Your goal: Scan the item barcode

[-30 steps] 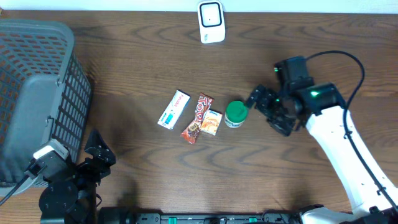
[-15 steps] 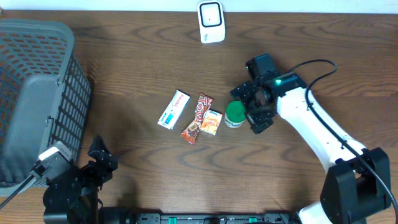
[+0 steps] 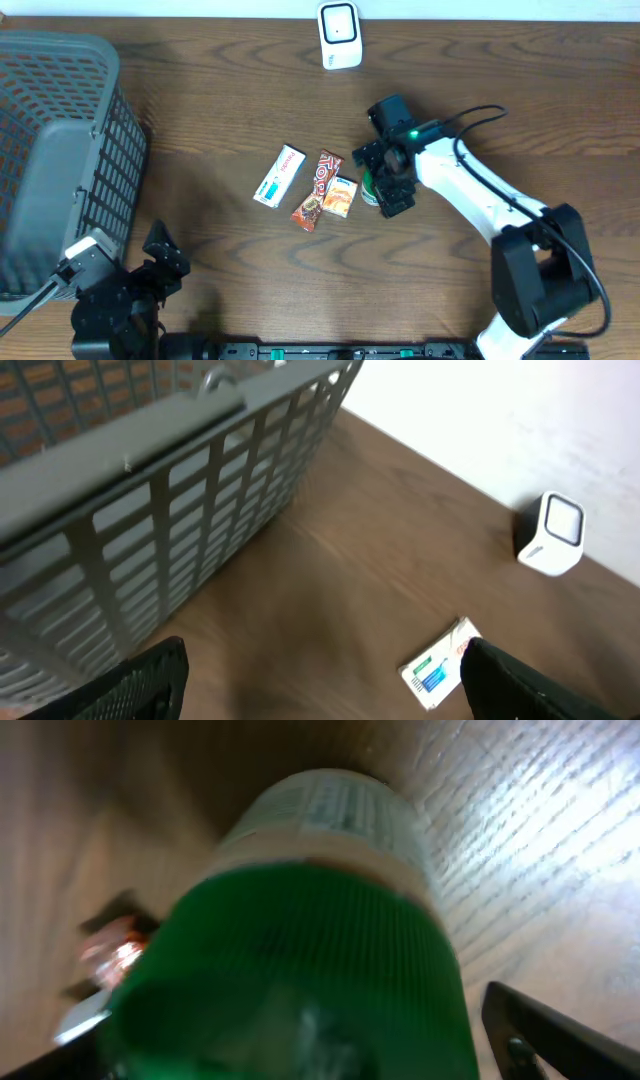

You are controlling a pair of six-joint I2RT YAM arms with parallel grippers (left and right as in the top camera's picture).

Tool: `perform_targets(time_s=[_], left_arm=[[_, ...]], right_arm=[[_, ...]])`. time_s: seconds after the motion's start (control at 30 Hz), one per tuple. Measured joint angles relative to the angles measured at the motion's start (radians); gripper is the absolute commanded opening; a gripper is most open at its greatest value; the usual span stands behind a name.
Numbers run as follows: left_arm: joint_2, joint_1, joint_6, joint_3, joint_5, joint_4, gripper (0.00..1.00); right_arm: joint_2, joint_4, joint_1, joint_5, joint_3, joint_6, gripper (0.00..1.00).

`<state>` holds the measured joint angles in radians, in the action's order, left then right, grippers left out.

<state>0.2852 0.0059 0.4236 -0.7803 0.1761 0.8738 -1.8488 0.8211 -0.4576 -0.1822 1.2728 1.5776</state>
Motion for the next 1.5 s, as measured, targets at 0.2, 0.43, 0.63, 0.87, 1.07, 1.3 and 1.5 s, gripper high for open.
perform_targets(time_s=[0.2,0.43,0.63,0.87,1.07,1.3,1.5], left_arm=[[0.000,0.000,0.000,0.000,0.000,0.030,0.87],[0.000,0.000,0.000,0.000,0.000,0.045,0.88],[0.000,0.000,0.000,0.000,0.000,0.060,0.87],[0.000,0.000,0.000,0.000,0.000,0.063,0.87],[0.000,0.000,0.000,0.000,0.000,0.063,0.88],[0.000,0.000,0.000,0.000,0.001,0.064,0.88],[0.000,0.000,0.000,0.000,0.003,0.064,0.87]], right_arm=[[-0.014,0.008,0.000,0.014,0.004,-0.018,0.52],[-0.014,0.018,0.000,0.031,0.008,-0.158,0.46],[-0.014,0.029,0.001,0.043,0.013,-0.460,0.47],[-0.014,0.133,0.005,0.060,0.024,-0.906,0.59],[-0.015,0.235,0.005,0.097,0.059,-1.168,0.65],[-0.015,0.360,0.005,0.161,0.171,-1.284,0.85],[-0.015,0.407,-0.005,0.155,0.269,-1.287,0.99]])
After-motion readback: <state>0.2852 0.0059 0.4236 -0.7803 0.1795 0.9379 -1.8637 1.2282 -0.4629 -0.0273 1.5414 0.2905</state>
